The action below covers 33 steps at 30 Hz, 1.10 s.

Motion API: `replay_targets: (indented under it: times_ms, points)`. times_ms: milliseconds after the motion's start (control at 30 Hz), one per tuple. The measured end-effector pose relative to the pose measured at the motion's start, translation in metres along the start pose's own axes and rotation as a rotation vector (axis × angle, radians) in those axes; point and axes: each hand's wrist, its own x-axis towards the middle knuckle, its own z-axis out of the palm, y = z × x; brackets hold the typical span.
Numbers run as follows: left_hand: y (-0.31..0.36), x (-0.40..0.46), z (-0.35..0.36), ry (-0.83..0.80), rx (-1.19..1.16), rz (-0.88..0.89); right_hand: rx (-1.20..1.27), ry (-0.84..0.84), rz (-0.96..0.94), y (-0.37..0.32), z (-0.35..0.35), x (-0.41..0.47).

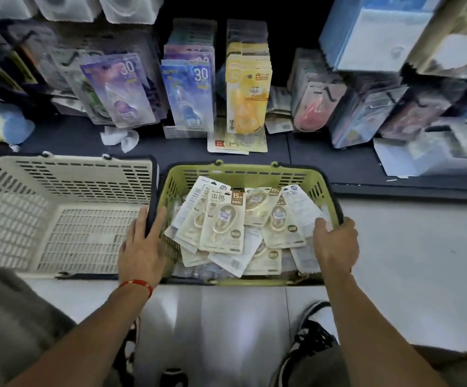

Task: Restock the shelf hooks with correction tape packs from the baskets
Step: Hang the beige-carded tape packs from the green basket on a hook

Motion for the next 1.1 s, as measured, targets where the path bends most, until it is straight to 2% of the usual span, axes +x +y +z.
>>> replay_targets:
  times_ms: [167, 267, 333, 400, 467, 533, 600, 700, 833, 1000, 1100]
  points:
    - [-0.007, 0.008, -0.010, 0.065, 0.087, -0.186, -0.179, -0.117, -0.019, -0.027, 0.019, -0.026]
    - [0.025, 0.022, -0.018, 0.157, 0.012, 0.025, -0.292, -0.176, 0.014, -0.041, 0.021, -0.035]
    - [0.055, 0.030, -0.019, 0.027, -0.035, 0.116, -0.418, -0.181, -0.145, -0.047, 0.028, -0.046]
    - [0.071, 0.033, -0.016, -0.174, -0.035, 0.025, -0.427, -0.224, -0.405, -0.054, 0.041, -0.061]
    - [0.069, 0.029, -0.009, -0.320, -0.017, -0.021, -0.362, -0.366, -0.590, -0.060, 0.053, -0.080]
    - [0.063, 0.019, -0.003, -0.345, 0.017, 0.006, -0.376, -0.513, -0.660, -0.060, 0.061, -0.098]
    - [0.062, 0.011, -0.002, -0.297, -0.033, 0.002, -0.397, -0.575, -0.639, -0.056, 0.064, -0.111]
    - [0.062, 0.007, -0.002, -0.255, -0.182, -0.021, -0.393, -0.530, -0.602, -0.052, 0.062, -0.118]
    - [0.056, 0.006, -0.002, -0.236, -0.440, -0.139, -0.266, -0.469, -0.506, -0.059, 0.055, -0.126]
    - [0.066, 0.016, -0.004, -0.162, -0.497, -0.227, -0.267, -0.284, -0.525, -0.052, 0.042, -0.119]
    - [0.069, 0.025, -0.005, -0.155, -0.671, -0.298, -0.165, -0.198, -0.441, -0.056, 0.042, -0.097]
